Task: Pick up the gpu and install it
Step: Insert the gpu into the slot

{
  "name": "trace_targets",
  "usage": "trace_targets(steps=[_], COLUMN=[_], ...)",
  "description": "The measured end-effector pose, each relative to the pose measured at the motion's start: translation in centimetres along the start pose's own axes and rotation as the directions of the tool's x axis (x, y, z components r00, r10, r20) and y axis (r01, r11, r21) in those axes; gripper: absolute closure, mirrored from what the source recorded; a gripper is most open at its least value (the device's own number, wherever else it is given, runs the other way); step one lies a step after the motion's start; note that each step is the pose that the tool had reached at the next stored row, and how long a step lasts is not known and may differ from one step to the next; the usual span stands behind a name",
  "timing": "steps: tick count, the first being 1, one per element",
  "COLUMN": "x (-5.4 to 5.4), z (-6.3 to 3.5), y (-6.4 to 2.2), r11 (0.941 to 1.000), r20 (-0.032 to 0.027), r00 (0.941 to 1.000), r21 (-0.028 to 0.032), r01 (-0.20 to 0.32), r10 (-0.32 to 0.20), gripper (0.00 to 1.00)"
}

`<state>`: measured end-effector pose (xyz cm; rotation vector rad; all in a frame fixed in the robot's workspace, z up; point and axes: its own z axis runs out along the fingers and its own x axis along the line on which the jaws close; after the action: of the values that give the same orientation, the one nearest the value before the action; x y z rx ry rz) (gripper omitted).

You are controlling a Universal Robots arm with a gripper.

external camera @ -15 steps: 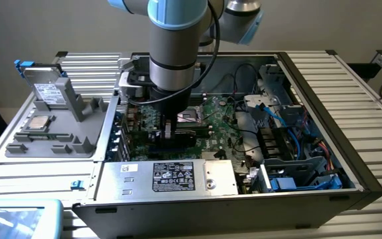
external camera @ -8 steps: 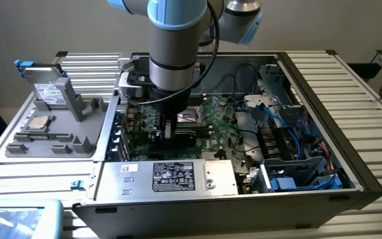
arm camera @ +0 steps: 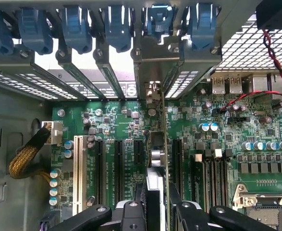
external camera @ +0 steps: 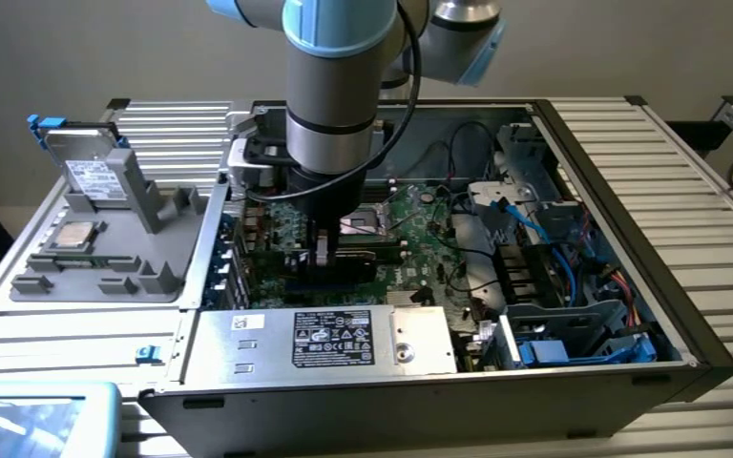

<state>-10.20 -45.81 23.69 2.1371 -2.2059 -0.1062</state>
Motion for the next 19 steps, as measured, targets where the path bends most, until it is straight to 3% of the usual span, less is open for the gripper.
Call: trace_targets(steps=[6,10,19], x=[0.01,0.01,0.04], z=[-0.01,0.01,0.08], y=[-0.04,-0.03,0.76], r11=[1.0,0.9999,0.9997], r20=[-0.0003,0.0001,0.0004], r00=[1.0,1.0,1.0], r21=[0.0025,0.0122,0.023], r01=[0.0,0.0,0.0], r10=[0.0,0.0,0.0], gripper=[0.71,0.71,0.71])
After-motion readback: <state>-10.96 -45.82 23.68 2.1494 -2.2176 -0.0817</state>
